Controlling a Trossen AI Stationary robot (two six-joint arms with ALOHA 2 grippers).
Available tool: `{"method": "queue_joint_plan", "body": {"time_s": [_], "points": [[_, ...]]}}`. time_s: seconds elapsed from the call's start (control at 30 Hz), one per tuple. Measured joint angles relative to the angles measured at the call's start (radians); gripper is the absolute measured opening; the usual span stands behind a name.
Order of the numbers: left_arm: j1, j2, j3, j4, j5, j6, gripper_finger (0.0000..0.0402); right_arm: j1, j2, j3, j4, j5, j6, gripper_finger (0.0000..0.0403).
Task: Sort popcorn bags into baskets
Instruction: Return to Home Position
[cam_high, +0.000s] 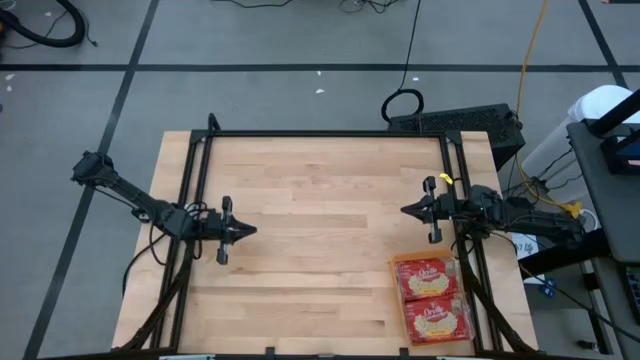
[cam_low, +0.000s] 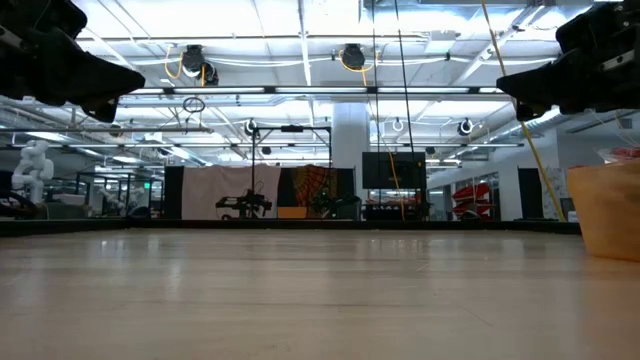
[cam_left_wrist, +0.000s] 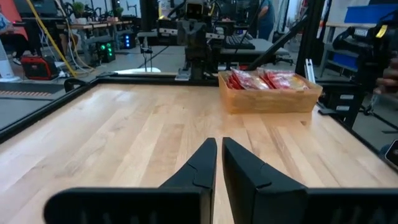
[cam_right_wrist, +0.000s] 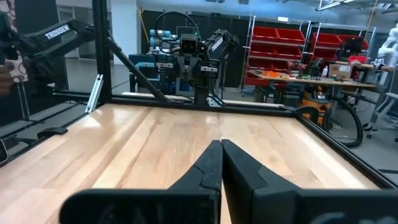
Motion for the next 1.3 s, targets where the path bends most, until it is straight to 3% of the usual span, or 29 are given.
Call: {"method": "queue_joint_plan", "body": {"time_s": [0.37, 0.53, 0.8, 1.3], "points": [[0.027, -0.010, -0.021, -0.040, 0.001, 0.064, 0.0005, 0.000, 0.000, 0.000, -0.001, 0.000, 0.000, 0.0000], [0.073, -0.010, -0.021, -0.035, 0.024, 0.096, 0.0016, 0.000, 0.000, 0.000, 0.002, -0.002, 0.000, 0.0000], [0.226, -0.041, -0.021, -0.064, 0.203, 0.116, 0.0004, 0.000, 0.000, 0.000, 0.005, -0.003, -0.001, 0.0000], [0.502, -0.060, -0.021, -0.066, 0.410, 0.134, 0.0013, 0.000, 0.000, 0.000, 0.007, -0.003, -0.002, 0.0000]]}}
